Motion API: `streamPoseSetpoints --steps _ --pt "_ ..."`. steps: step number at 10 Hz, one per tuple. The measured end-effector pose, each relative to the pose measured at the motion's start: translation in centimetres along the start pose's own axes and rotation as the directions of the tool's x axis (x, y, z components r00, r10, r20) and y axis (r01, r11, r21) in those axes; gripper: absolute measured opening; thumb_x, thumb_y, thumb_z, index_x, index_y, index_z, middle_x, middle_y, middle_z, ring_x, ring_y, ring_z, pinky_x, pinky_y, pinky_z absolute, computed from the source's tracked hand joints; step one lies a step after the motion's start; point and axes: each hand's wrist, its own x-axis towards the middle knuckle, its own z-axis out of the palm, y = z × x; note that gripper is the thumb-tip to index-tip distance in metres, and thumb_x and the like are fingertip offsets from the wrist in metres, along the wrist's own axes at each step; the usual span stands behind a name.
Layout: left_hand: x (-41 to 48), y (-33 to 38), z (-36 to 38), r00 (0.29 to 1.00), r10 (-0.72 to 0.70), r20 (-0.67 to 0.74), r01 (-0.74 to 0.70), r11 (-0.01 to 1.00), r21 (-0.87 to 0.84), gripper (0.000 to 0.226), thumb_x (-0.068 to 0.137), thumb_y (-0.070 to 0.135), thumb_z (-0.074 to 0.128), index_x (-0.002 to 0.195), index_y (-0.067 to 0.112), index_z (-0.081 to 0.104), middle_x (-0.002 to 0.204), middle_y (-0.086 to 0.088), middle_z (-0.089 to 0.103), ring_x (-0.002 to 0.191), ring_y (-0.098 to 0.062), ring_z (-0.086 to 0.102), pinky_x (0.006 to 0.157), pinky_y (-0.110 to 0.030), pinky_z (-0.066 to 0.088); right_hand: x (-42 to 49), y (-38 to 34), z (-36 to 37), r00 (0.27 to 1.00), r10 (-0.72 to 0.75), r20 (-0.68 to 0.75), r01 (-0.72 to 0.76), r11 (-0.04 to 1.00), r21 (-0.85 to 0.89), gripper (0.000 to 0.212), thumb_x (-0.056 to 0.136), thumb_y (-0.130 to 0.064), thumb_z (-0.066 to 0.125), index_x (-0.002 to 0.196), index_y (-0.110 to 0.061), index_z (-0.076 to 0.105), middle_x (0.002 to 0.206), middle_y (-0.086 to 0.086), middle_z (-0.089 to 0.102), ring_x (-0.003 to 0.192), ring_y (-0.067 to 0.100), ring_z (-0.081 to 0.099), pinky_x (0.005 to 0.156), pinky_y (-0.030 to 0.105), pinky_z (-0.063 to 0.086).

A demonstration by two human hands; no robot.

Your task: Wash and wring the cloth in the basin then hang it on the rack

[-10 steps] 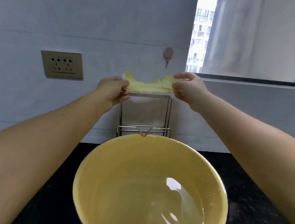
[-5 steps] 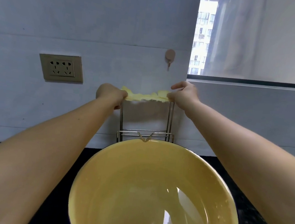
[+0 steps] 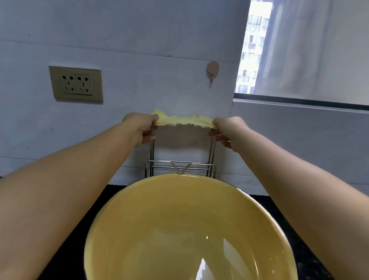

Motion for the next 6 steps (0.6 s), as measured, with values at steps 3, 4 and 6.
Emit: streamPoseSetpoints --steps 3,4,6 --pt "-0.1 -0.3 0.4 1.0 -0.015 -0.026 0.015 1.0 -0.021 0.019 0.084 0.03 0.055 0.07 0.016 0.054 0.072 -0.001 0.056 0.063 -0.012 0.052 0.055 -0.024 0.049 0.3 0.9 0.6 0.999 -0.012 -0.035 0.016 0.995 0.103 0.035 0.081 -0.03 0.045 0.095 -0.005 0.065 0.066 0.005 0.065 0.054 0.017 0.049 0.053 0.023 0.039" --pt "-0.1 -0.5 0.6 0.998 0.017 -0.062 -0.018 1.0 -0.011 0.026 0.084 0.037 0.055 0.078 0.012 0.056 0.079 -0.004 0.056 0.068 -0.017 0.052 0.059 -0.027 0.049 0.1 0.9 0.5 0.999 -0.012 -0.042 0.016 0.994 0.104 0.041 0.084 -0.04 0.044 0.099 -0.006 0.062 0.077 0.009 0.066 0.063 0.02 0.055 0.061 0.029 0.045" --pt "-0.8 -0.6 -0.8 0.986 0.038 -0.16 -0.038 0.999 0.005 0.038 0.088 0.044 0.042 0.092 0.007 0.05 0.077 -0.006 0.048 0.069 -0.02 0.047 0.062 -0.029 0.047 -0.8 1.1 -0.4 0.996 0.011 -0.091 -0.003 0.996 0.088 0.053 0.083 -0.058 0.037 0.101 -0.012 0.056 0.086 0.01 0.061 0.083 0.025 0.059 0.076 0.039 0.048"
